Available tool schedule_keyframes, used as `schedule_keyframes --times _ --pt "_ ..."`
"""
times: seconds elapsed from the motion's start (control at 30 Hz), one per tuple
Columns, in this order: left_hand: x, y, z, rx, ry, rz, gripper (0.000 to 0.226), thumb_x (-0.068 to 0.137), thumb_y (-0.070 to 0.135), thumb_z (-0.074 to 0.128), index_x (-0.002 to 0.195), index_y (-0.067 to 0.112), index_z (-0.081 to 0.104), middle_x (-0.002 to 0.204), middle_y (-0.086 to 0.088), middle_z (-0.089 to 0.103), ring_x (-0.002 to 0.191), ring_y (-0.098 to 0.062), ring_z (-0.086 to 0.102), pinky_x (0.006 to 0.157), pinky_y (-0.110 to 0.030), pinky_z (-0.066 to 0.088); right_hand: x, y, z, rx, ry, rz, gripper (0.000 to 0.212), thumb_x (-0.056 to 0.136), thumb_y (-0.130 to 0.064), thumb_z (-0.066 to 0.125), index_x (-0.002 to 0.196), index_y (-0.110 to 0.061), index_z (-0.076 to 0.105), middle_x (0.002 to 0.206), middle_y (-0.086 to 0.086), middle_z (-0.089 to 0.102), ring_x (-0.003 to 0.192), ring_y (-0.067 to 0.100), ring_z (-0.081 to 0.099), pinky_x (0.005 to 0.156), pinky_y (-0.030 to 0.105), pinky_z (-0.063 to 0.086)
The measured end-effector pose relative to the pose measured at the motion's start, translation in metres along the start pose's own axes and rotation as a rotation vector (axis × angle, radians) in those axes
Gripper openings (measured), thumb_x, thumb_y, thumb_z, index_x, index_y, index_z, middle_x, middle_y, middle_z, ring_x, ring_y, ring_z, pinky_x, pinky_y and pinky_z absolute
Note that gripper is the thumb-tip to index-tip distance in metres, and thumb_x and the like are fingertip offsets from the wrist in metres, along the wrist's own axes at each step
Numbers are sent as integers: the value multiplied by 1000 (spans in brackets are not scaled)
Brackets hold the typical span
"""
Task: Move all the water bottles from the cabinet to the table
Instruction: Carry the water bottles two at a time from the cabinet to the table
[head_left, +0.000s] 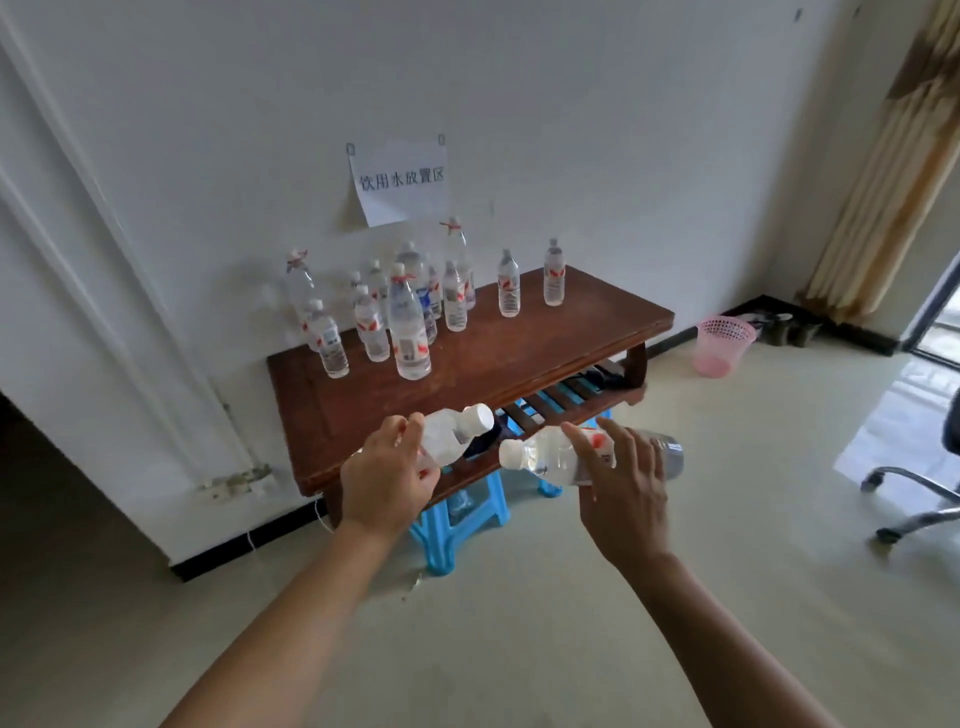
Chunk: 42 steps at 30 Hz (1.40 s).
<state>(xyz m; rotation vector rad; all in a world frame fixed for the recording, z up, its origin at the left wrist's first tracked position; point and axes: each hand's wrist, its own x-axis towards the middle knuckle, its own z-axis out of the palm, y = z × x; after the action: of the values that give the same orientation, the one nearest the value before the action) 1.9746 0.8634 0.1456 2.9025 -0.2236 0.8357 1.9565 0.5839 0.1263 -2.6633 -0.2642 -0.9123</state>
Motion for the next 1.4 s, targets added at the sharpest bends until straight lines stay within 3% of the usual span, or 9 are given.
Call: schedule_keyframes --times 0.27,0.43,0.57,0.8,0.9,1.03,1.13,1.27,1.4 --pt "167 -62 86 8 28 -89 68 64 31 83 122 16 51 102 -5 59 78 -23 66 47 -26 47 193 43 132 98 -121 14 77 69 -1 85 138 -23 59 133 16 56 119 42 51 98 64 45" --pt "216 -111 148 -27 -14 -150 71 61 38 86 121 17 53 104 -1 60 82 -21 67 49 -28 51 260 40 220 124 -138 -83 83 66 -4 86 139 -27 54 131 12 57 116 38 52 97 63 44" --pt "267 -144 224 -112 -94 -177 72 58 40 86 119 19 54 104 0 61 80 -23 69 46 -32 51 301 35 290 53 -197 -41 78 68 -1 82 138 -24 57 129 12 59 115 38 54 97 63 43" --pt "369 -148 303 -255 -132 -128 70 59 47 82 118 18 56 101 2 62 77 -21 67 49 -29 49 387 63 328 -49 -149 95 73 70 -13 86 137 -23 60 128 12 60 113 40 55 97 57 44" --pt "404 -145 330 -331 -125 -199 73 62 45 85 122 15 55 106 -3 64 78 -27 69 53 -34 53 418 82 344 25 -157 201 77 70 -15 87 140 -24 56 129 10 58 115 39 54 95 57 45" --pt "435 -135 372 -361 -181 -291 68 67 43 84 122 17 53 109 -5 63 82 -27 69 56 -34 53 457 116 391 190 -232 334 85 70 -15 87 144 -29 48 130 5 56 114 34 55 81 49 52" --pt "448 -133 401 -316 -206 -310 67 66 41 86 119 15 53 107 -5 64 78 -27 71 53 -33 54 483 136 434 267 -316 294 85 71 -18 87 144 -32 46 130 0 55 113 29 57 81 46 53" --pt "473 -130 435 -226 -214 -461 64 67 52 81 114 16 57 106 -3 65 78 -28 71 52 -34 52 519 162 494 386 -460 264 83 70 -13 83 142 -28 46 130 -2 57 108 29 63 76 41 53" --pt "490 -119 451 -128 -225 -658 68 61 52 86 113 21 56 107 -2 66 78 -30 71 55 -33 49 540 176 537 484 -535 269 76 75 -26 84 134 -35 37 129 -3 59 101 29 66 73 35 45"
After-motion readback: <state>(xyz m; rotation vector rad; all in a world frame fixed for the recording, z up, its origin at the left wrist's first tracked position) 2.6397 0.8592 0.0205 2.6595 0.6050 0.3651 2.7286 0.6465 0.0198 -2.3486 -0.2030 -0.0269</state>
